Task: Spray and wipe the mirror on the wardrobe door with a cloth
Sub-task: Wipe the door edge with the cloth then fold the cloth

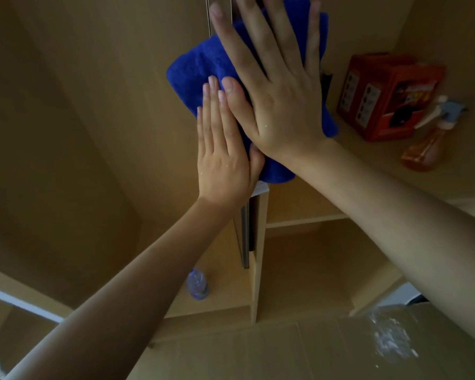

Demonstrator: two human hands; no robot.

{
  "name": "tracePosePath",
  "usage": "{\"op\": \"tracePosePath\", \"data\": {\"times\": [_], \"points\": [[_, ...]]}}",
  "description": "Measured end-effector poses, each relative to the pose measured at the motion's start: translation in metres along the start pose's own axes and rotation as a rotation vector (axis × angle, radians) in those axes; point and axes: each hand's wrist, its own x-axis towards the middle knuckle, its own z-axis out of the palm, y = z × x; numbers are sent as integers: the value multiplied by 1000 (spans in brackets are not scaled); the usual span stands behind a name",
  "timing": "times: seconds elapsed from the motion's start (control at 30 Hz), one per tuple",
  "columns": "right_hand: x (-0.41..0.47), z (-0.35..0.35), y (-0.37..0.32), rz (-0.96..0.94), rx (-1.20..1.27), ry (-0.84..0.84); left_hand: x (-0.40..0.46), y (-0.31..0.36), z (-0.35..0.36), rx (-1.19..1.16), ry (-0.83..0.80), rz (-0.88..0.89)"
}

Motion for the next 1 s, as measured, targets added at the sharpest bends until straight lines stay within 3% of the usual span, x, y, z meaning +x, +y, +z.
{"op": "tracePosePath", "data": {"times": [1.0], "points": [[-218,68,-44,-25,181,-51,-227,-29,58,-59,-74,-14]]}}
